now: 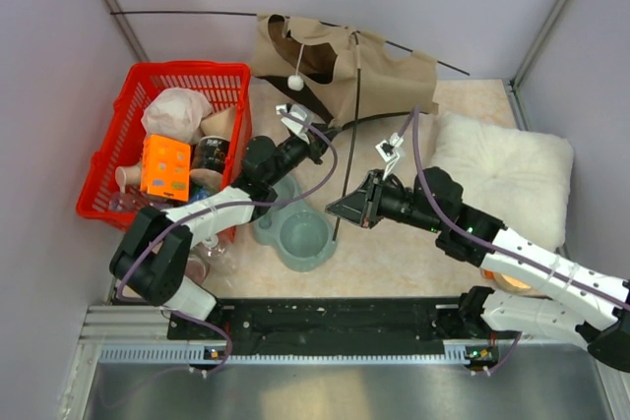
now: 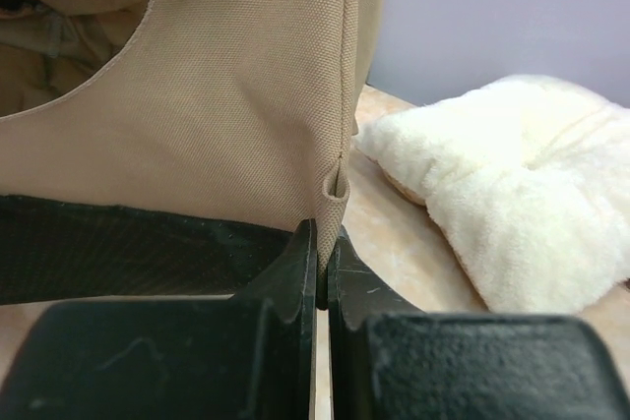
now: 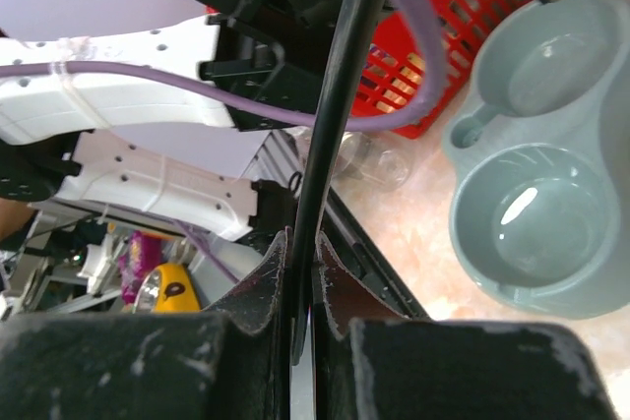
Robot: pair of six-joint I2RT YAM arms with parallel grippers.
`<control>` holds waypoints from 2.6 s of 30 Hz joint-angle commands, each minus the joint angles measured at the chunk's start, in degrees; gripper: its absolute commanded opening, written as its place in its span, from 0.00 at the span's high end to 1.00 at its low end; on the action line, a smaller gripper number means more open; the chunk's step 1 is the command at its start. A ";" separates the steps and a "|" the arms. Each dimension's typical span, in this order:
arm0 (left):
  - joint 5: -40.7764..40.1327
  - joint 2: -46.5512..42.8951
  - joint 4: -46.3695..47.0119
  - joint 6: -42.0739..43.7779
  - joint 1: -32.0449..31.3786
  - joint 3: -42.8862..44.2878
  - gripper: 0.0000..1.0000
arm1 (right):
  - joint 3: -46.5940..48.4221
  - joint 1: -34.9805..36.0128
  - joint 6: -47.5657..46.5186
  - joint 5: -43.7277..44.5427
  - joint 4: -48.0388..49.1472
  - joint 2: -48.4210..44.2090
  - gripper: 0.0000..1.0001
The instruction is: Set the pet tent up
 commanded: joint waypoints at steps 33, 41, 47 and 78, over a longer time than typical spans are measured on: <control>14.90 -16.84 -14.84 -4.41 -0.43 -7.14 1.00 | 8.63 -0.15 -16.81 32.26 43.72 12.58 1.00; 15.70 -18.95 -16.07 -5.56 -0.43 -10.30 1.00 | 13.03 -0.15 -22.87 38.32 49.44 18.20 1.00; 15.26 -21.15 -18.26 -4.42 -0.43 -13.03 1.00 | 16.28 -0.32 -28.15 43.42 52.16 20.67 1.00; 11.74 -26.16 -27.05 2.18 -1.48 -19.00 1.00 | 28.68 -1.90 -33.69 49.05 58.50 29.19 1.00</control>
